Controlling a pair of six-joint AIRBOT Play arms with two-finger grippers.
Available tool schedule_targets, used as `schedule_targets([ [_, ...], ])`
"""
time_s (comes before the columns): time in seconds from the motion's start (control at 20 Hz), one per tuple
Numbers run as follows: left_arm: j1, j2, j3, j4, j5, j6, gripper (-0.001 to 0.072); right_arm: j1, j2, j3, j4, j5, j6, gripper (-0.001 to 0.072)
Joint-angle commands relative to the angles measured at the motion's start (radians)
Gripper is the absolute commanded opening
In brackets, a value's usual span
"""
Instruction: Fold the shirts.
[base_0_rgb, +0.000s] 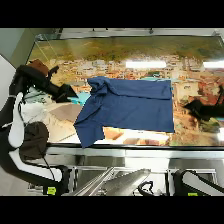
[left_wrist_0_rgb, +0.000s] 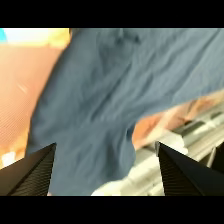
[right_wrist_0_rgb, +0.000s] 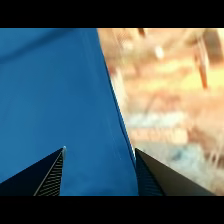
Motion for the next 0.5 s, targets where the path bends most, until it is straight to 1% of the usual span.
schedule_targets([
  [0.0,0.038,0.161,-0.272,0.001,-0.048,0.066,0.0704,-0.007,-0.041,-0.100,-0.005,-0.057,-0.031,0.0509],
  [0.1,0.043,0.235,-0.368,0.028,-0.119,0.090,0.0704,0.015,-0.081,-0.100,-0.005,-0.051,-0.038,0.0507],
  [0.25,0.028,0.320,-0.476,0.164,-0.193,0.093,0.0704,0.030,-0.128,-0.100,-0.002,-0.040,-0.050,0.0506],
  [0.35,0.007,0.362,-0.535,0.209,-0.235,0.095,0.0705,0.051,-0.157,-0.100,0.019,-0.060,-0.064,0.0505],
  [0.45,-0.040,0.389,-0.585,0.236,-0.288,0.104,0.0705,0.093,-0.167,-0.099,0.022,-0.050,-0.068,0.0504],
])
